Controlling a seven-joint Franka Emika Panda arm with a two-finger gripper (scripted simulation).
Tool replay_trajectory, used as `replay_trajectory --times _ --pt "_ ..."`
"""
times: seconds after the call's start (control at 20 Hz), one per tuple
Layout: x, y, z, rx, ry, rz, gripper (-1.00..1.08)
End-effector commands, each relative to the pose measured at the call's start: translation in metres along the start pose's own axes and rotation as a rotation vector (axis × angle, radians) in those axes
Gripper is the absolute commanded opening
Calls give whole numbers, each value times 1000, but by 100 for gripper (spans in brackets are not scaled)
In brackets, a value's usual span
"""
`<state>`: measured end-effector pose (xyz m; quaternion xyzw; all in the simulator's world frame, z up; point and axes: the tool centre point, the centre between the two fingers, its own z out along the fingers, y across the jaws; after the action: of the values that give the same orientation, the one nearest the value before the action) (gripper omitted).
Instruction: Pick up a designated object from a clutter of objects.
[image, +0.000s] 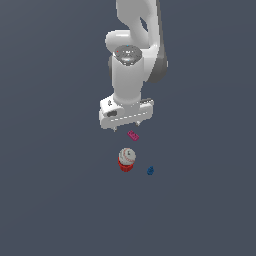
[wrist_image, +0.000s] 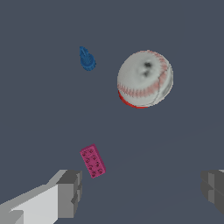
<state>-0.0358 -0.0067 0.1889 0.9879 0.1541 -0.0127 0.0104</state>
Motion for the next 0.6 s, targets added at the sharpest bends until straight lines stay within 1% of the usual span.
replay_trajectory --times 0.0,0.3,0.55 --pt "-5 -8 21 0 4 -62 100" --pt "-23 -28 67 3 14 -207 100" --pt "-39 -42 97 6 21 -308 100"
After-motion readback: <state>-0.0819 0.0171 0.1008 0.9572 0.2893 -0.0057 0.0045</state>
